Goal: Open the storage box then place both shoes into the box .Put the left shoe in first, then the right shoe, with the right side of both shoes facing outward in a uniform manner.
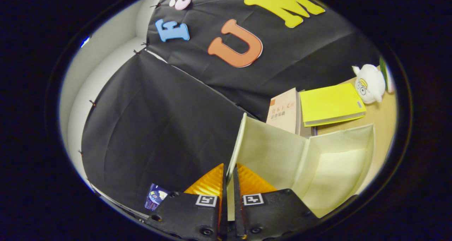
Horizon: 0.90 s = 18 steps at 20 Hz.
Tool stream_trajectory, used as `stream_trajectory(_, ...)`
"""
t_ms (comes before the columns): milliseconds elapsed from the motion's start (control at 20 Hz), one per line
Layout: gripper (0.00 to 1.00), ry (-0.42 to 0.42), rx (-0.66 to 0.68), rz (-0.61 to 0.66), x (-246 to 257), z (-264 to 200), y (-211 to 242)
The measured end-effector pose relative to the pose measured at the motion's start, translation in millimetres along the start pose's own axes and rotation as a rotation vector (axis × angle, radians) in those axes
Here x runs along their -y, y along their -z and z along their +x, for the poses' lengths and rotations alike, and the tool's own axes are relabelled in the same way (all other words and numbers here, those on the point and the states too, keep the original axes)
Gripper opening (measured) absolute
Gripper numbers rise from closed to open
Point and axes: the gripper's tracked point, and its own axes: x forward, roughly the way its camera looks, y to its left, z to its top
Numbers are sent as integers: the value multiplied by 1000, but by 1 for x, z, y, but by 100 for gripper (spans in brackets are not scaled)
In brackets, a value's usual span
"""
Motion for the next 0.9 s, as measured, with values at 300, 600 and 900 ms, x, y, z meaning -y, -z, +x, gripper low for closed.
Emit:
stream_trajectory(300, 69, 83, -54, -77, -5, 36, 28)
stream_trajectory(600, 97, 192, -51, -211, 17, 15, 39)
stream_trajectory(900, 98, 290, -20, -262, 56, -49, 38)
